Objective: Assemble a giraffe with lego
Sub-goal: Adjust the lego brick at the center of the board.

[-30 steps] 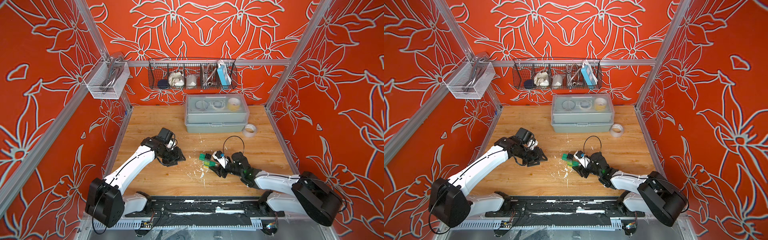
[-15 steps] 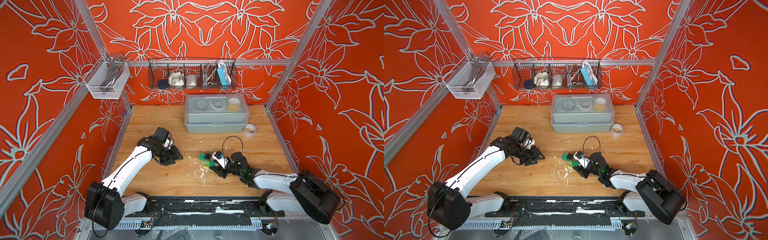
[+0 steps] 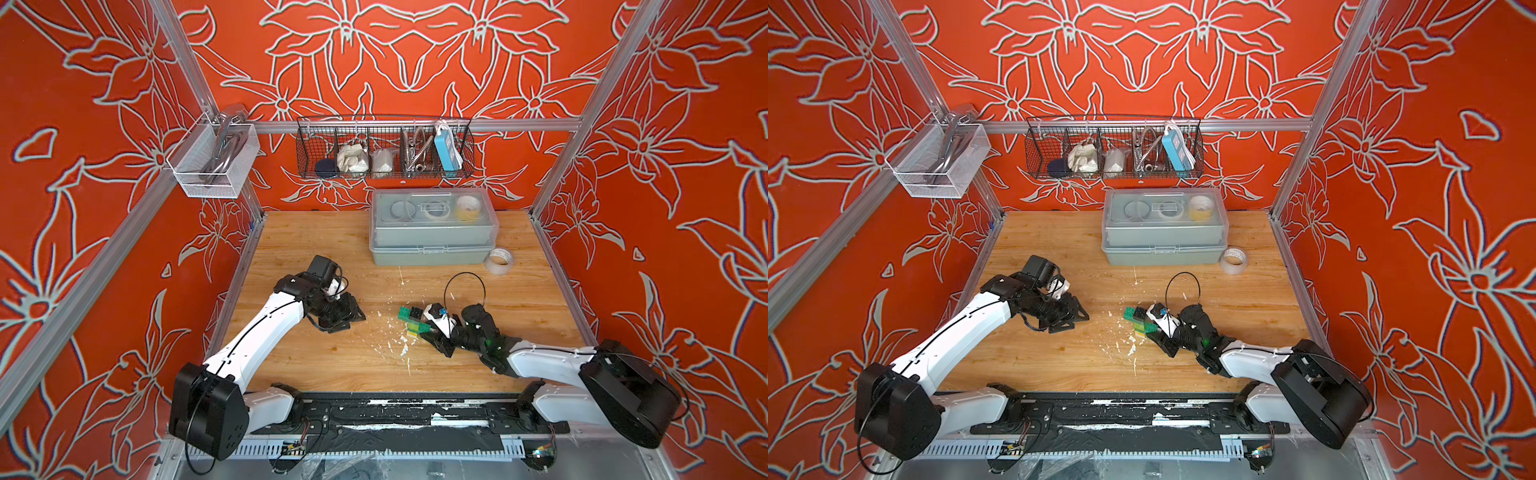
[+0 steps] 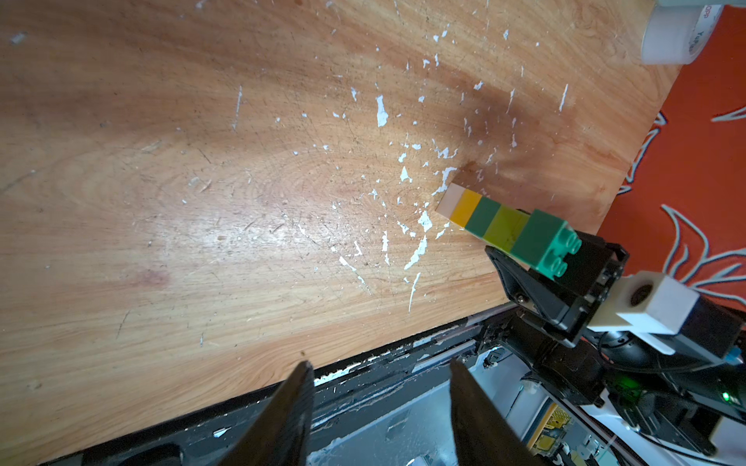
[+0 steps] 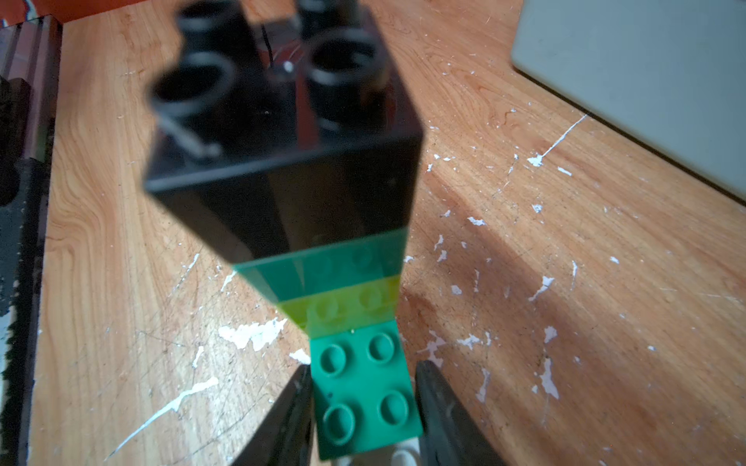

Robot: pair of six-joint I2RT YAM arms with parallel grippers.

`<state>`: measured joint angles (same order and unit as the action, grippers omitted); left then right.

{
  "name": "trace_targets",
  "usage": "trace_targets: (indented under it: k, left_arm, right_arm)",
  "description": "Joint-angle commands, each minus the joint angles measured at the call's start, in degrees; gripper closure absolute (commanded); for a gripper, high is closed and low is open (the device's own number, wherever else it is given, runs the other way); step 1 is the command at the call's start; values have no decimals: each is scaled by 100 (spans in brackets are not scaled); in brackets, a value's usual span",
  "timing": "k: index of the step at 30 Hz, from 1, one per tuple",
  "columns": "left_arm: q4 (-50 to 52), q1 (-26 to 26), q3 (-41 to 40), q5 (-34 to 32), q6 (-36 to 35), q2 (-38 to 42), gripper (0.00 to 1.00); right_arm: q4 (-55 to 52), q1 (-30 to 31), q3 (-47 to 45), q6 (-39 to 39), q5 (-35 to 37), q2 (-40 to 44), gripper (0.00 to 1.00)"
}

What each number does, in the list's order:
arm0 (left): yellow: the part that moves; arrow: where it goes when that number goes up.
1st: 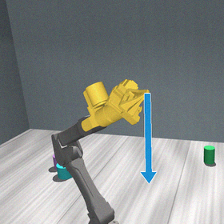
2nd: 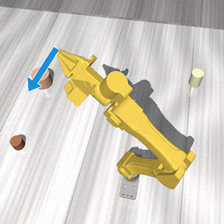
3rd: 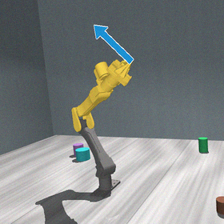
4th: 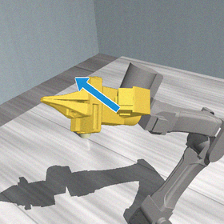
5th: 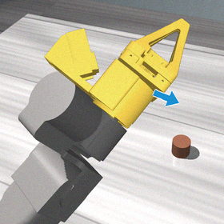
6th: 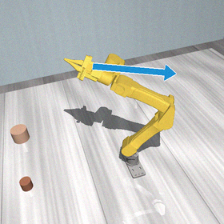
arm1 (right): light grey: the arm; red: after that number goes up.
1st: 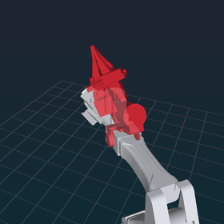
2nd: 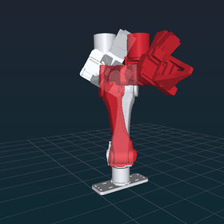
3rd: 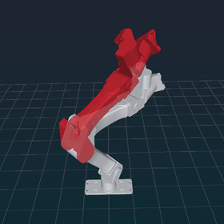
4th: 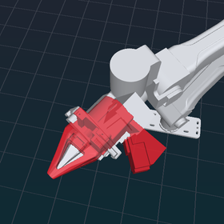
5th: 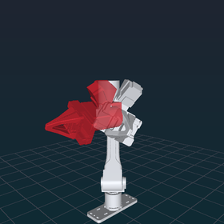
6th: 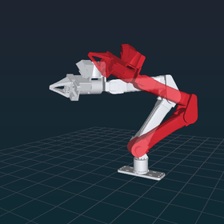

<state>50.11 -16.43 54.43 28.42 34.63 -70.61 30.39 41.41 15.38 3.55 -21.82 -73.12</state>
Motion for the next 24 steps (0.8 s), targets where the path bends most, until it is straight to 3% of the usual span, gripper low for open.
trace_targets:
  k: [1, 9, 14, 21, 24]
  left_arm:
    - [87, 52, -86, 40, -44, 69, 47]
    - [51, 53, -71, 23, -12, 56, 48]
    - [122, 61, 18, -79, -48, 90, 47]
    - [315, 61, 295, -377, -226, 203, 48]
    - [312, 61, 311, -415, -255, 308, 48]
  right_arm:
    - [-39, -23, 170, 7, -96, 26, 61]
    - [-122, -20, 181, -51, -103, 199, 64]
    - [-895, -33, 401, -525, -458, 956, 64]
    - [-1906, -103, 818, -1768, -1707, 1607, 64]
    - [-1755, -293, 738, -2448, -2318, 1753, 64]
